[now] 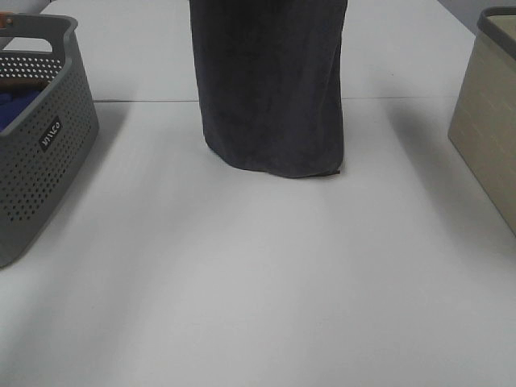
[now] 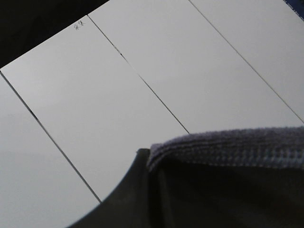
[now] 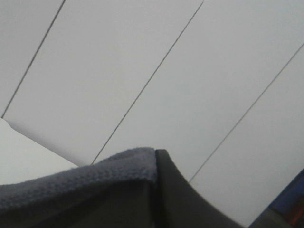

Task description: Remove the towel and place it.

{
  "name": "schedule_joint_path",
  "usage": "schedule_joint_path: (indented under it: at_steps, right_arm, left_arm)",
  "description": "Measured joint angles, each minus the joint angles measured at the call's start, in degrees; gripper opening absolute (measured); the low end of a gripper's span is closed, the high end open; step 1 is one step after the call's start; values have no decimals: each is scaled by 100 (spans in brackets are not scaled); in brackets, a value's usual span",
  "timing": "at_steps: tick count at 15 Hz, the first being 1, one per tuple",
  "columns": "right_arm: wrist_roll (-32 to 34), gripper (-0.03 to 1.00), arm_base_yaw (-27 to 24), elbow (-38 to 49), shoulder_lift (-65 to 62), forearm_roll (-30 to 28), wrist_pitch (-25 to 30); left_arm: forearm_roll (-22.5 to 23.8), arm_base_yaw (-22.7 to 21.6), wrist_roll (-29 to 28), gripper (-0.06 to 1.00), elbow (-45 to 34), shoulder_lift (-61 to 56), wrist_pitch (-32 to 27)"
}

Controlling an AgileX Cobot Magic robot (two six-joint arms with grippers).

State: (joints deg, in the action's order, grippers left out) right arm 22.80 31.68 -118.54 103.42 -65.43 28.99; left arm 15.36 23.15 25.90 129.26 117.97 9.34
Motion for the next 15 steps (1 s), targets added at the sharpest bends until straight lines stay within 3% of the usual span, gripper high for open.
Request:
schedule_joint_path:
  at_steps: [2,4,6,11,13,15]
  right_arm:
    - [407,1,-286,0,155,0,-476]
    - [1037,1,-733,-40,476,-6,-1484]
    - [1203,1,-882,-223,710,-6,-1839]
    - [1341,1,-1375,-934,1140,665,-2687]
    - [1341,1,-1392,-985,1140,848,-2819]
    - [1341,1,-1387,-974,1192,1146,-2727]
  left_arm:
    - [-40,-149,0,0,0,183,430]
    - [-223,-350,-6,0,178,642,1157]
    - [-441,-395,-6,0,619,991,1272]
    - [-647,-504,-6,0,3054,2263,991]
    - [-762,-567,-6,0,3254,2343,808]
    - [-785,-567,-6,0,3295,2338,212]
